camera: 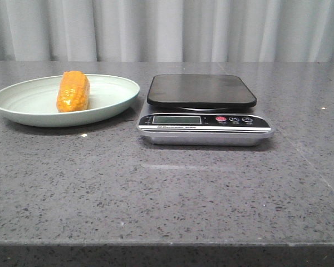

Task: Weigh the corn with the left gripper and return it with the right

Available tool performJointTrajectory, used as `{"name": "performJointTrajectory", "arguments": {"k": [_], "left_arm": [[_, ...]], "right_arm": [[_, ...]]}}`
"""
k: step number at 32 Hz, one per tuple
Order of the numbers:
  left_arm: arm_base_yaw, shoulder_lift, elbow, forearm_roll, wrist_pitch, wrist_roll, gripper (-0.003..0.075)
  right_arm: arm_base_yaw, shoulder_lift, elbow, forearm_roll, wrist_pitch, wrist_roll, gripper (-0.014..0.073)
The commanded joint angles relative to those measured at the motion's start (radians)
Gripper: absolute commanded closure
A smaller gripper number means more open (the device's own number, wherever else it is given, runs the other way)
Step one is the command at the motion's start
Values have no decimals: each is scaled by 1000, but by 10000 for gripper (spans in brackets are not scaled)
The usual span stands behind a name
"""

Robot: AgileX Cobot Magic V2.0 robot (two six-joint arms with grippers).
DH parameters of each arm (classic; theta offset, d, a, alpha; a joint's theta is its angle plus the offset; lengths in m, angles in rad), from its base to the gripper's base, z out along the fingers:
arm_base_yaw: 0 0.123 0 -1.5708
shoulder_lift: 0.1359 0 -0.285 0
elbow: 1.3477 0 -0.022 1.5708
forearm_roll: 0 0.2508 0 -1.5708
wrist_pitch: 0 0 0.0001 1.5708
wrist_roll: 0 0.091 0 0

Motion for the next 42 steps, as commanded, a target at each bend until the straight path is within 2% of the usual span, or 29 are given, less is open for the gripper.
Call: {"name": "performJointTrajectory", "arguments": {"k": [1,5,9,17,42], "left_arm": [[1,-19,7,-1,-81,-2,594],[1,-19,7,-1,-81,-2,594],[1,-19,7,-1,-81,-2,594],[1,-19,7,-1,-81,-2,594],[1,-19,7,-1,-81,-2,594]], "right_arm": [[-138,15,32,17,-125,-7,421],[-243,12,126,53,-204,-7,421],[-275,-23,198,82,-279,-19,421],[-279,-41,218,171,-267,-226,421],[-282,-42,218,167,-273,-198,421]]}}
